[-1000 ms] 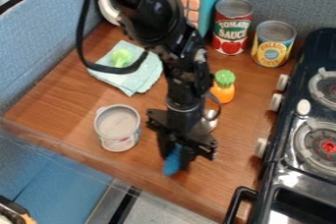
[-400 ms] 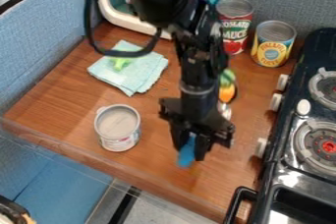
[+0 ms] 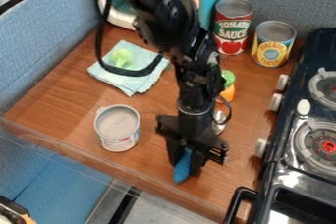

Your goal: Move the spoon to the lower right of the table

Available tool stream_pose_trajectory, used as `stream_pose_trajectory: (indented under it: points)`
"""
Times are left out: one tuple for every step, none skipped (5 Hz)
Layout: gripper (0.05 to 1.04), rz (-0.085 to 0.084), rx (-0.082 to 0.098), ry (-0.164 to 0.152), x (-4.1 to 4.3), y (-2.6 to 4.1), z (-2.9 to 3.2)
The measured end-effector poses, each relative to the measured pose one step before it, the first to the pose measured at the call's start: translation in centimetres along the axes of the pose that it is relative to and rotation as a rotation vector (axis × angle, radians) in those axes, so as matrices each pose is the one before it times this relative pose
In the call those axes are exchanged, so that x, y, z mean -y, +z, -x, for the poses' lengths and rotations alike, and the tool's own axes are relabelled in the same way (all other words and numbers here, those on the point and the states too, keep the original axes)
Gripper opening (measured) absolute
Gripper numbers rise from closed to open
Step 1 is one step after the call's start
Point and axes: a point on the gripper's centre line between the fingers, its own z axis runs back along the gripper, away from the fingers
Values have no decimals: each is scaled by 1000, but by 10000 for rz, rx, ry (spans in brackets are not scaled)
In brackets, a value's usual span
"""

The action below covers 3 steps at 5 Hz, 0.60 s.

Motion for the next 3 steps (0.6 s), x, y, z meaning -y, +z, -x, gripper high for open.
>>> stream_pose_trajectory:
  points:
    - [792, -86, 237, -119, 336, 118, 799]
    - [999, 25, 1189, 424, -396, 3553, 129]
    - [1004, 37, 771, 233, -313, 3428, -387]
